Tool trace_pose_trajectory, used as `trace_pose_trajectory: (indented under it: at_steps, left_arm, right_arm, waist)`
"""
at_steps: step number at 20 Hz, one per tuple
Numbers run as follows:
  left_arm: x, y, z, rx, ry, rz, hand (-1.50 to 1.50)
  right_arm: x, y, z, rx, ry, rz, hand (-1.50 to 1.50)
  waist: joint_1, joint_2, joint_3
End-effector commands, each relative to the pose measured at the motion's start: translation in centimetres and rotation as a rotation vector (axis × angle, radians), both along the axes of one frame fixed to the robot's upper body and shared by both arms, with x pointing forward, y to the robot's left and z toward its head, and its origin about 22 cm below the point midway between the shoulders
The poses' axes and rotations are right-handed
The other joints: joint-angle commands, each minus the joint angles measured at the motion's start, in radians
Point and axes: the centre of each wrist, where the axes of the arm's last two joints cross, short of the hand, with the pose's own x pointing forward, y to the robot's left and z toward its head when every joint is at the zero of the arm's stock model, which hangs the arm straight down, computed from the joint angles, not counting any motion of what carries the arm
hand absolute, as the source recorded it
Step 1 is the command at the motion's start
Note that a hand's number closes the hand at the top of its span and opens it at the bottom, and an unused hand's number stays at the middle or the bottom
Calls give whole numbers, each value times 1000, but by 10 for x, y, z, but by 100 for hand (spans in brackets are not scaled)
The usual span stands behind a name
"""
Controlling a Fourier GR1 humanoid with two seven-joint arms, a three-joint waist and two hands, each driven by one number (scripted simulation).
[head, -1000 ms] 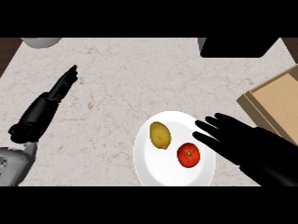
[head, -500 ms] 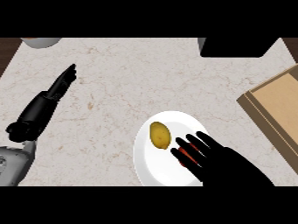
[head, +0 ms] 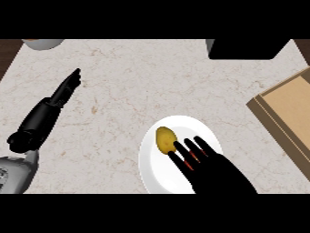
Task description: Pick the tomato from the plate and place it in the cardboard box
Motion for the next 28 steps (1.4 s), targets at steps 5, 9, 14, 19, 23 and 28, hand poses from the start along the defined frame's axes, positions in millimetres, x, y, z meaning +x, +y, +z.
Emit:
trace_pose_trajectory:
  at_steps: [5, 9, 14, 19, 23, 28]
  left_arm:
    - [13, 14, 3, -1, -2, 12, 0]
    - [15, 26, 3, 4, 19, -1, 0]
    - [13, 1, -14, -4, 4, -1, 0]
    - [-1, 11, -4, -11, 17, 2, 0]
    - [6, -1, 3, -15, 25, 3, 0]
    - [16, 2, -21, -20, 7, 15, 0]
  right_arm:
    - [-1, 17, -20, -35, -6, -5, -150]
    - [9, 4, -34, -67, -50, -33, -150]
    - [19, -2, -65, -95, -27, -34, -150]
    - [25, 23, -67, -67, 11, -25, -150]
    - [36, 7, -82, -76, 35, -8, -150]
    - [51, 6, -86, -120, -19, -61, -150]
  waist:
    - [-4, 1, 0]
    - [-4, 1, 0]
    - [-4, 1, 0]
    - [1, 0, 0]
    - [0, 1, 0]
    - [-4, 3, 0]
